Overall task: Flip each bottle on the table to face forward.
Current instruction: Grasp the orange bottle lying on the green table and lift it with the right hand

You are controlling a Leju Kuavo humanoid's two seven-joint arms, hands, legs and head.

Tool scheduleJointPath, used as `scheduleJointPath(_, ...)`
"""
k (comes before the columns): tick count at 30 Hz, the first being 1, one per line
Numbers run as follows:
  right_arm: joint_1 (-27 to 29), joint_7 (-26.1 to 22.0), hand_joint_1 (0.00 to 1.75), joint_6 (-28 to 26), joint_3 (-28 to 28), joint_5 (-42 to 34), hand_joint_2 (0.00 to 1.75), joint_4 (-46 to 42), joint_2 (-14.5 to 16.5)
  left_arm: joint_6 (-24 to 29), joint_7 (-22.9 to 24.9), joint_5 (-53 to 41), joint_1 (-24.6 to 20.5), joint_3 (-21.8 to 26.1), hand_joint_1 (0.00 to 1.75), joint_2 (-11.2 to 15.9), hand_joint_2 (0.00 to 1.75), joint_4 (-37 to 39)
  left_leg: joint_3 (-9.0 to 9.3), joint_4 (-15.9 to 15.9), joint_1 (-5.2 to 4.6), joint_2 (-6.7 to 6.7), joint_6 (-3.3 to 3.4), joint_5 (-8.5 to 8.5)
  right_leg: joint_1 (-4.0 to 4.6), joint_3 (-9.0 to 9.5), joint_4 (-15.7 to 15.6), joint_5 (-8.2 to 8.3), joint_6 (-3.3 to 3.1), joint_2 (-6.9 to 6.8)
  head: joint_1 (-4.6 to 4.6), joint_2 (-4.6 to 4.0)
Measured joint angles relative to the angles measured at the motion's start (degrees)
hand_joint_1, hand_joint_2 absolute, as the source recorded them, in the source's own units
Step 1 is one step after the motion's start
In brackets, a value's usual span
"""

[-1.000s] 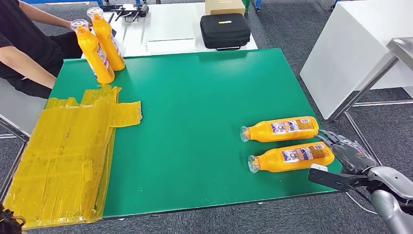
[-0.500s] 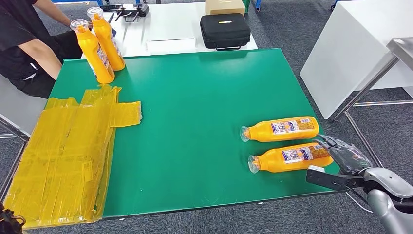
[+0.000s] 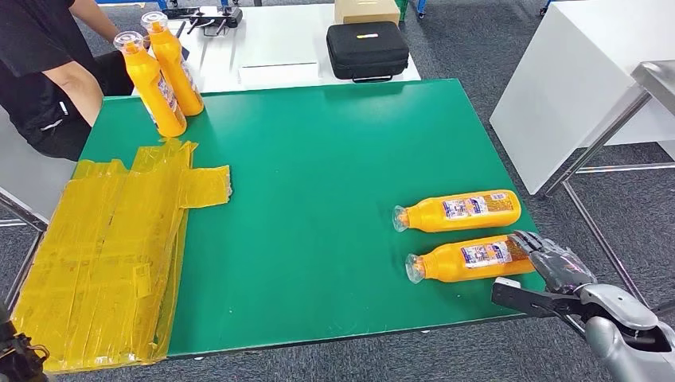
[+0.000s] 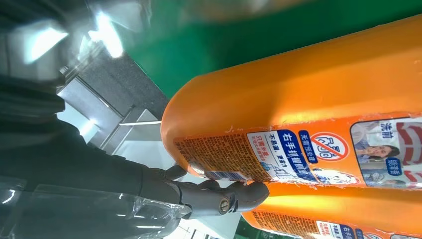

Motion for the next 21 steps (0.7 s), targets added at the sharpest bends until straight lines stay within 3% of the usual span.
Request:
scheduleJointPath(10,-3.2,-0.3,0.00,0.0,2.2,2.2,1.75,3.0,1.9,-0.2,-0.6,-0.1,1.2,-0.2,0.00,-0.2,0.00,0.1,0.14,0.0,0.00,0.09,0.00,0.00,0.01,0.08,0.0,-0.01,0.01,0.04,0.03,0.00)
scheduleJointPath(16,-6.8,0.0,0.03,-0.3,4.6,3.8,1.75,6.5,4.3,-0.9,-1.0,0.0,-0.6,-0.5,0.00,-0.3,0.00,2.2,0.35,0.0,0.01,0.10,-0.01,0.01,0.05,0.26,0.0,0.00,0.00,0.09,0.02,0.00)
scheduleJointPath(20,-7.6,0.0,1.65,-0.4,4.8,3.9,1.75,7.5,4.7,-0.9,-1.0,0.2,-1.3,-0.6,0.00,-0.3,0.00,3.1,0.41,0.0,0.01,0.13,0.00,0.00,0.03,0.27,0.0,0.00,0.00,0.16,0.03,0.00)
scheduleJointPath(21,-7.7,0.0,1.71,-0.4,4.8,4.0,1.75,7.7,4.7,-0.9,-1.0,0.4,-1.5,-0.6,0.00,-0.3,0.00,3.4,0.42,0.0,0.01,0.13,0.00,0.00,0.03,0.28,0.0,0.00,0.00,0.16,0.03,0.00)
